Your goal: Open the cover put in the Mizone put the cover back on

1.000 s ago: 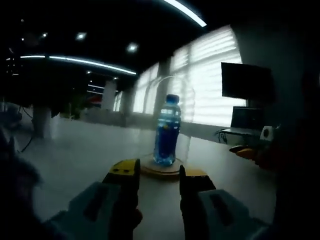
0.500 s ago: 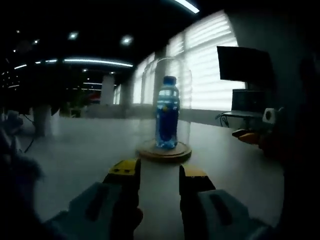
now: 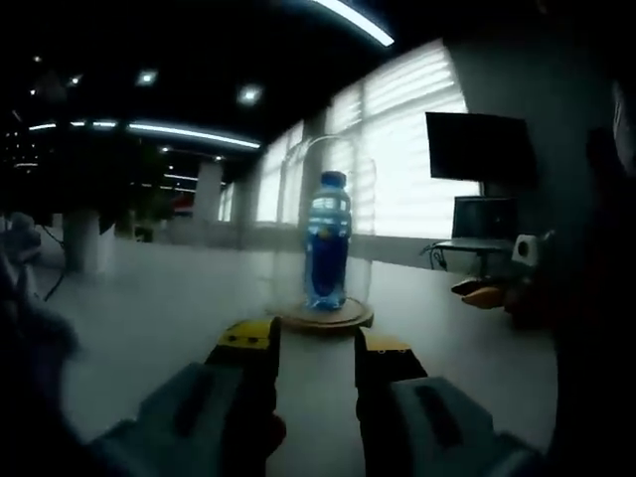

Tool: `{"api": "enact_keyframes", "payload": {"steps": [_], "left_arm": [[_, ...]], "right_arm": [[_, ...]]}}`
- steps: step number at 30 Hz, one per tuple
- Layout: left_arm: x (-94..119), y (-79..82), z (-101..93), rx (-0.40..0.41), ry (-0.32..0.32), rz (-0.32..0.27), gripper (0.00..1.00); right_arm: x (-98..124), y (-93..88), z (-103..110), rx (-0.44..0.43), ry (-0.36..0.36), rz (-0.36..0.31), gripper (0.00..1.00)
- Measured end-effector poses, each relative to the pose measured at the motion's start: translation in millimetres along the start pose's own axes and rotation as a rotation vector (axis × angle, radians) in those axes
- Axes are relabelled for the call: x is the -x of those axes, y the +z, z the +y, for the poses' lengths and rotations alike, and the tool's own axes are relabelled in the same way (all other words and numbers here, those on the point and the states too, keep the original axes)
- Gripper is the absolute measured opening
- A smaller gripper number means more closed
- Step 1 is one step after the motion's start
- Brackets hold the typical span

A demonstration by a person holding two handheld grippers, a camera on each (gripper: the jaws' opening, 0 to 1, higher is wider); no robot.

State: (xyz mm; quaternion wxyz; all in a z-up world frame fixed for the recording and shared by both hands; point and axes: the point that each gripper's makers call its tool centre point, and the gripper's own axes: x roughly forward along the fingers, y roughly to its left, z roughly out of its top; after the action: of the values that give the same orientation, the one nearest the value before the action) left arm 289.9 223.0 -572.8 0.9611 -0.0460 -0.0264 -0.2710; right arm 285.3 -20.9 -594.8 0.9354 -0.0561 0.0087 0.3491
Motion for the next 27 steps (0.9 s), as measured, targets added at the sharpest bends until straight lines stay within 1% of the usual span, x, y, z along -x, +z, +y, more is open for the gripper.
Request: {"api": "enact_keyframes", "payload": {"steps": [3, 6, 9, 11, 17, 24, 27], "left_arm": [[-0.8, -2.9, 1.5, -0.006, 0.003, 0.012, 0.22], [-0.5, -0.6, 0.4, 0.001, -0.009, -0.004, 0.21], [0.2, 1.6, -2.4, -0.012, -0.019, -0.016, 0.20], [0.2, 1.9, -3.4, -0.018, -0.016, -0.013, 0.20], [-0.7, -1.1, 0.2, -0.004, -0.008, 0.000, 0.20], [-0.7, -3.2, -0.5, -0.020, -0.008, 0.009, 0.20], [-0.4, -5.0, -2.1, -0.044, -0.005, 0.018, 0.20]], "right_arm": [[0.5, -0.9, -2.2, -0.008, -0.001, -0.001, 0.21], [0.5, -1.1, -2.3, -0.027, 0.003, -0.002, 0.21], [0.3, -1.6, -2.1, -0.030, 0.006, -0.001, 0.21], [0.0, -2.1, -2.1, -0.024, 0.007, 0.000, 0.21], [-0.6, -1.2, 0.8, -0.017, 0.009, 0.005, 0.21], [-0.8, -1.0, 3.3, -0.013, 0.009, 0.015, 0.21], [-0.4, -0.5, 4.1, -0.009, 0.006, 0.015, 0.21]]}}
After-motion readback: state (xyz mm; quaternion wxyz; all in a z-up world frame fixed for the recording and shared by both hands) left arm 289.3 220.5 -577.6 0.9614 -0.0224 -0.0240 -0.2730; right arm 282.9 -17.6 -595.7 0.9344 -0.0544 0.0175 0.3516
